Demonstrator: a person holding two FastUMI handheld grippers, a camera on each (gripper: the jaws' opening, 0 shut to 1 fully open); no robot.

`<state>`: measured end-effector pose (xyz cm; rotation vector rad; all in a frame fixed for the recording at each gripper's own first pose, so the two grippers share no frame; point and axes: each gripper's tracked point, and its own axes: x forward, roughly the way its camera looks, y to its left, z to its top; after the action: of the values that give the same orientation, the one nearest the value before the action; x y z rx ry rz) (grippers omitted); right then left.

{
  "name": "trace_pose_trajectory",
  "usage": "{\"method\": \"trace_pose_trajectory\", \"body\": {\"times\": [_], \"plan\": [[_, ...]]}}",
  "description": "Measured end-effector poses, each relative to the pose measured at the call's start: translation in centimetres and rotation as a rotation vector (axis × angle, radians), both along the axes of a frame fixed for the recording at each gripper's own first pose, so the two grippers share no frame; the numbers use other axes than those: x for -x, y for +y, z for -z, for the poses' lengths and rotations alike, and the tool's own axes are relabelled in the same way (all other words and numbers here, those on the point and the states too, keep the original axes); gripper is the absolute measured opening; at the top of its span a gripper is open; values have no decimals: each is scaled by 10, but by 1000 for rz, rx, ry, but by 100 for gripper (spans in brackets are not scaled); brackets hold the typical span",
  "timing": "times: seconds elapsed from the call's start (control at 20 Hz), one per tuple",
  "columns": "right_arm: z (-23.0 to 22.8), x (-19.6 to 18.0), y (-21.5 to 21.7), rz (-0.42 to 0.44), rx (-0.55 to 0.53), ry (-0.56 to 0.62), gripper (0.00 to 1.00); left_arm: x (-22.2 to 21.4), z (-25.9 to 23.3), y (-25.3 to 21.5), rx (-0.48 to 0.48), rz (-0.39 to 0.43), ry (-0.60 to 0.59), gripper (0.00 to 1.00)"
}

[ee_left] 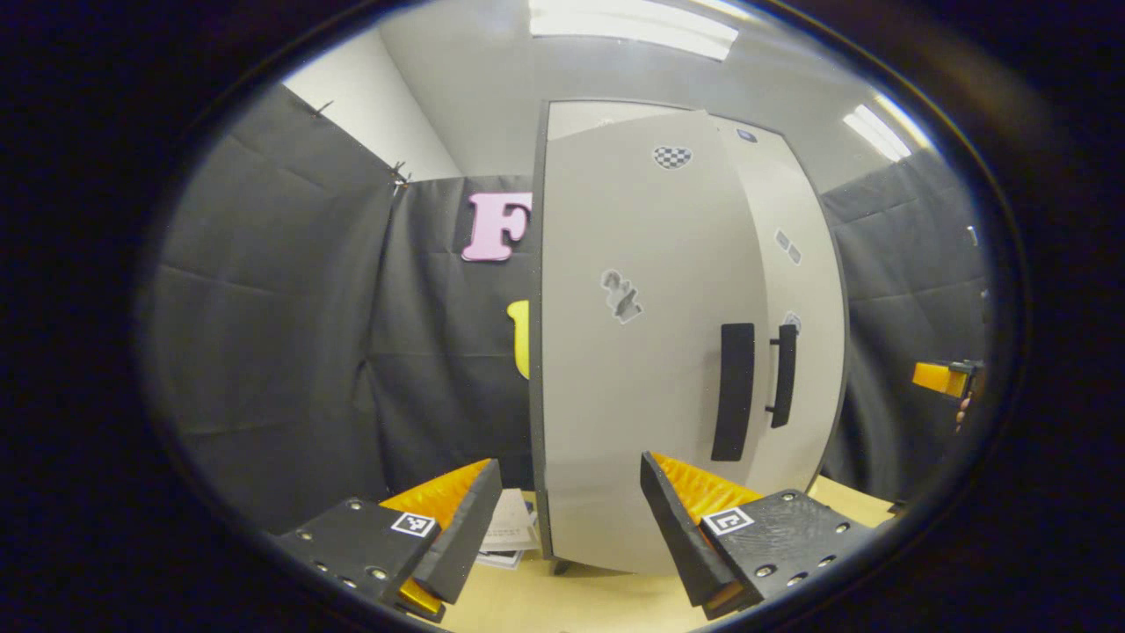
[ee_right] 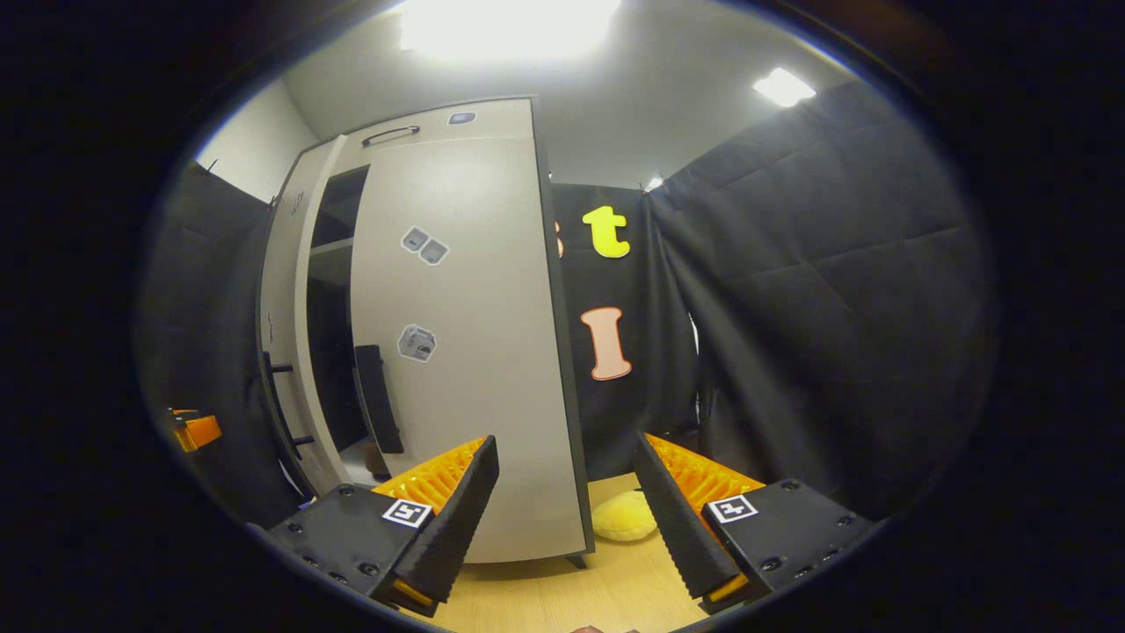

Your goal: Grab one shoe with the right hand and put it into the shoe cabinet, grab the other shoe with the left hand and put it into the shoe cabinet; then close the right door with the right hand and the left door with the left hand.

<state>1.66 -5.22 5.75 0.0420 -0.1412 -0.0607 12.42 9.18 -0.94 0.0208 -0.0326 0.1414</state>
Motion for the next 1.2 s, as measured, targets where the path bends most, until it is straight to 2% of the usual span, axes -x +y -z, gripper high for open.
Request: {"method": "trace_pose_trajectory", "body": {"times": [0.05, 0.1, 0.15, 0.25, 0.3, 0.4, 0.45, 1.0, 1.2], "plan": [[5, 1, 3, 2, 6, 9, 98, 7, 3, 0, 5, -23, -4, 93], [10, 3, 7, -1, 7, 17, 98, 14, 9, -2, 12, -39, -7, 93], [14, 2, 12, -7, 8, 24, 98, 19, 13, -5, 15, -40, -9, 100], [25, 4, 18, -18, 6, 47, 98, 21, 22, -13, 14, -30, 2, 100], [29, 4, 21, -30, 6, 62, 98, 21, 28, -17, 15, -21, 14, 93], [31, 3, 23, -42, 8, 77, 98, 21, 35, -22, 32, -5, 33, 98], [30, 3, 22, -42, 7, 78, 98, 19, 36, -25, 44, 6, 36, 93], [31, -5, 19, -32, -40, 75, 97, 11, 30, -21, 102, 39, 23, 93], [34, -1, 17, -24, -46, 76, 97, 9, 27, -20, 89, 54, 17, 93]]}}
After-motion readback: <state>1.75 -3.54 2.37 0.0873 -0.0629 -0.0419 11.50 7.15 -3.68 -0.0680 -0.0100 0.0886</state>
